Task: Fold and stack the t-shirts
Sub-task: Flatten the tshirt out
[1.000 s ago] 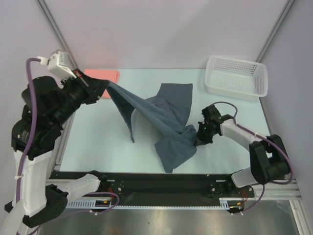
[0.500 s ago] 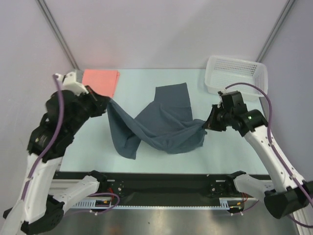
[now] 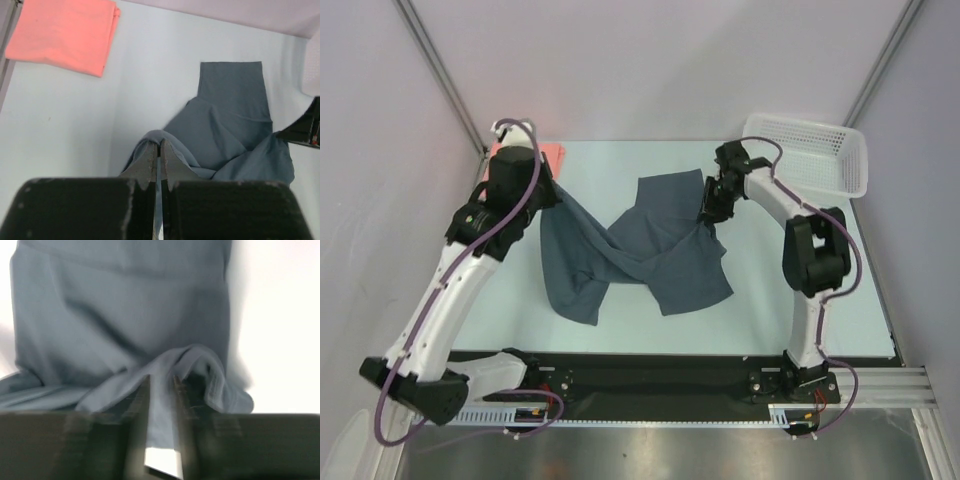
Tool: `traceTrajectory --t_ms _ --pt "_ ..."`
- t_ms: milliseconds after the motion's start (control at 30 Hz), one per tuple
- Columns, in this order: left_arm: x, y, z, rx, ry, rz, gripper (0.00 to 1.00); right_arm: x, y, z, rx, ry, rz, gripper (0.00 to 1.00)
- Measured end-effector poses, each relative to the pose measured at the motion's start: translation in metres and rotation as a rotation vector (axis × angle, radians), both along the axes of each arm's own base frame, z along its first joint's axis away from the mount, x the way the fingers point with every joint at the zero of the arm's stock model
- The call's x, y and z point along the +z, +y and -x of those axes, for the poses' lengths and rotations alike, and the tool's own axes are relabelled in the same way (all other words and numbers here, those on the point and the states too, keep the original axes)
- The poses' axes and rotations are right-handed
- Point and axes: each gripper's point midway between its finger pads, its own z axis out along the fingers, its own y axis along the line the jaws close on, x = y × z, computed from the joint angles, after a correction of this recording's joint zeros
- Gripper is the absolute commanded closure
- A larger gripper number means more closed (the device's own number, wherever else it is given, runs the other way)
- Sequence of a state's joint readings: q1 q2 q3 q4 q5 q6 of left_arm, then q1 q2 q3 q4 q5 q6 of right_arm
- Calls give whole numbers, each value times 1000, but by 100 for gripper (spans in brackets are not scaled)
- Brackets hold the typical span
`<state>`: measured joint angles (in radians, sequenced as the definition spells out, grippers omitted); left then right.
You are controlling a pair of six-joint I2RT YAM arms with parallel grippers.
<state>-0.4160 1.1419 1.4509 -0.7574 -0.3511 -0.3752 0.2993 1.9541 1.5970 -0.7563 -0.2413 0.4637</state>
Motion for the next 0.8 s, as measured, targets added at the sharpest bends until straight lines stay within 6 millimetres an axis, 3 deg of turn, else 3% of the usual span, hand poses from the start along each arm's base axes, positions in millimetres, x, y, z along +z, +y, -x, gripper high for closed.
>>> traceTrajectory --t_ms 100,167,233,300,333,433,500,633,800 --pt "-16 -6 -19 6 39 -20 100 -14 -1 -22 25 10 38 52" --pt "-28 -11 -25 -4 71 -24 100 -15 -12 -15 25 27 60 43" --pt "-36 -17 -27 -18 92 -8 100 -12 -32 9 8 34 76 37" --pt "-43 -19 -24 -27 105 8 99 -3 -52 44 -15 46 86 41" --pt "-48 -20 -20 -32 115 15 100 7 -64 72 -32 35 81 52" --pt "-61 -17 -9 -30 143 26 100 18 -77 110 -55 10 56 60" --pt "-65 -15 -2 -27 155 34 100 12 -75 129 -44 7 28 69" --pt "-61 -15 8 -33 155 62 100 -26 -73 150 -25 107 17 75" --pt "-63 -15 17 -33 157 94 100 -57 -73 155 3 199 30 63"
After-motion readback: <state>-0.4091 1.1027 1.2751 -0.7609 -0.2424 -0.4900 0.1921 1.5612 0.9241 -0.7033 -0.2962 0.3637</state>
